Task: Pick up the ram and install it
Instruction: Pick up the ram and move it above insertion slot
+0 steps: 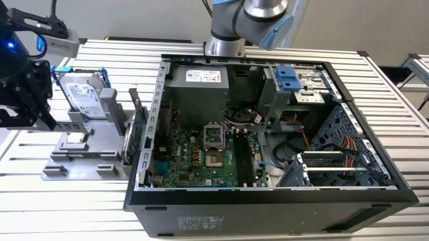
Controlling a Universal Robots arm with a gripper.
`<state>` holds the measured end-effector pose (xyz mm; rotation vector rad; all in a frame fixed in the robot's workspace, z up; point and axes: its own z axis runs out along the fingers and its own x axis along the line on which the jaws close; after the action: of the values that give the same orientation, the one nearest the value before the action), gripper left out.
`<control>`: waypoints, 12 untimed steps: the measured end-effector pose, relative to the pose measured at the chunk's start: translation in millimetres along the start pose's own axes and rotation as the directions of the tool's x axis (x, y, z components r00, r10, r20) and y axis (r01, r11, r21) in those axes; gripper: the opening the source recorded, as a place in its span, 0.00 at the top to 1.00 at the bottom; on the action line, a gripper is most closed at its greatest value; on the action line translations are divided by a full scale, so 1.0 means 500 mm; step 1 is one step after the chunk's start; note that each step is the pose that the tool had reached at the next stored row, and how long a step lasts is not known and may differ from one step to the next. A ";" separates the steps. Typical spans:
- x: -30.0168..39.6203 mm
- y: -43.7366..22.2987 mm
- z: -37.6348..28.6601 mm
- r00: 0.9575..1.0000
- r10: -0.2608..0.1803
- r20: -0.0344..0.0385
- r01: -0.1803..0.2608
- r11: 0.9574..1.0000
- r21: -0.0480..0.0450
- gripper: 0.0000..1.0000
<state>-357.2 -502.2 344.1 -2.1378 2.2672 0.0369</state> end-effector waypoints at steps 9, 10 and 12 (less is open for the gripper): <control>-0.001 0.000 -0.018 1.000 0.000 0.000 0.000 1.000 0.000 1.00; -0.001 0.000 -0.021 1.000 -0.001 0.000 0.001 1.000 0.000 1.00; -0.002 0.000 -0.028 1.000 -0.004 0.000 0.004 1.000 0.000 1.00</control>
<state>-357.4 -501.8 358.1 -2.1425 2.2626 0.0369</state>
